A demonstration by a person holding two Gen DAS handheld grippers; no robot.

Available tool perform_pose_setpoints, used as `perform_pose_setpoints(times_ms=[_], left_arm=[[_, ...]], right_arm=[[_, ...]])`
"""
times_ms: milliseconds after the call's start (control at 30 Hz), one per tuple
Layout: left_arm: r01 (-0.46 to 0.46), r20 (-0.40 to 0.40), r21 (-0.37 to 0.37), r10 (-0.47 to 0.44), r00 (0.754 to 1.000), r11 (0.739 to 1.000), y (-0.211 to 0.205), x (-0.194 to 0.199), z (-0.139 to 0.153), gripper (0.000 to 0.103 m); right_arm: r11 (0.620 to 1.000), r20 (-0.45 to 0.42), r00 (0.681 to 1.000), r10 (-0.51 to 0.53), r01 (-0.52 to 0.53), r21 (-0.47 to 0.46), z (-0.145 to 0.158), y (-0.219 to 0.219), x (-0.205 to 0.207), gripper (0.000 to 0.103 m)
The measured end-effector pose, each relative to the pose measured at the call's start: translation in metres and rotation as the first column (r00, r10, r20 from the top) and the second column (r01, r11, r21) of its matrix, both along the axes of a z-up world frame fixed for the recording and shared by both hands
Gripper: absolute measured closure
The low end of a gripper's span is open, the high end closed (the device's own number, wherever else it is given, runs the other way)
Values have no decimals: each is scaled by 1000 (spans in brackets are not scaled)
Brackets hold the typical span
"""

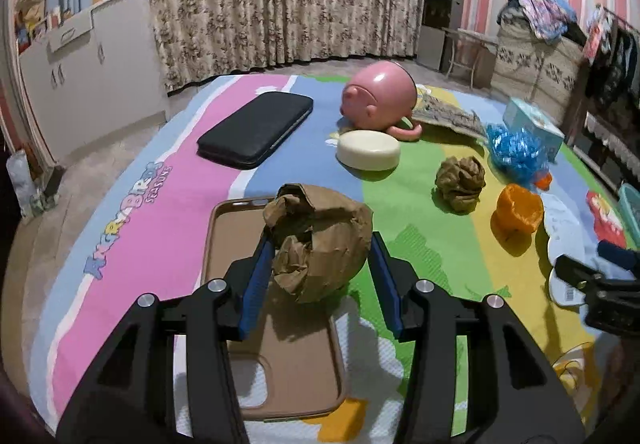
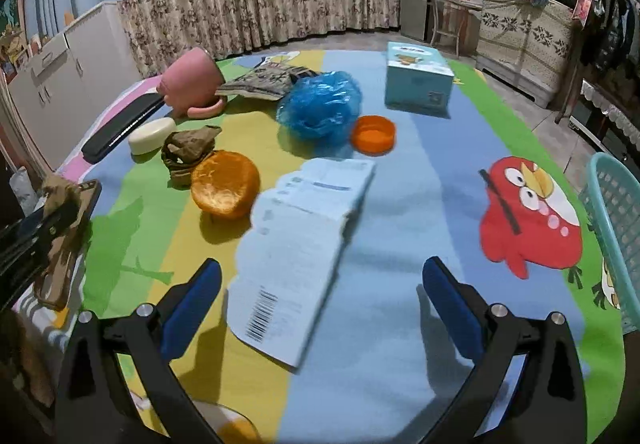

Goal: Collect trash
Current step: 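Grasp the crumpled brown paper with the left tool while the right tool grasps the white receipt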

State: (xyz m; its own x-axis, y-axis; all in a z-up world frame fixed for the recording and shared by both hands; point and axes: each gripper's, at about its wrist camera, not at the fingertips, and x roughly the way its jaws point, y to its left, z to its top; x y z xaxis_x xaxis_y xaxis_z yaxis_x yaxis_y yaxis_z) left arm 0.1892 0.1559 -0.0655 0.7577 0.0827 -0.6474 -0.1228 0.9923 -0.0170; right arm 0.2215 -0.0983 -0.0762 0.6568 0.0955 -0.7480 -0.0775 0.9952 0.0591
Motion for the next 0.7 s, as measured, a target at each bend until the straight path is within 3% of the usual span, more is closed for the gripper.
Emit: perform_pose_setpoints(times_ms=[133,200,400,500,700], left_arm=[[-13,-4,-12,13,1000,1000,4,2,-2,56],[-11,2,-5,11,1000,1000,3,1,-1,56],[-4,-1,-9,4,1000,1000,2,2,-2,56],[-2,-1,-10,2,1000,1000,2,2,-2,56],[-10,11,16,9,1000,1000,0,0,2,56]], right_arm=[[999,-32,999,8,-9,-49,-5,15,7,7],[998,-58,998,17,-20,-55,-9,17,10,24],[1000,-42,999,27,-26,16,-6,7,6,51],[998,-30,998,50,-48,45,-4,0,2,51],[998,31,998,63,-63,4,12,-28,-15,51]])
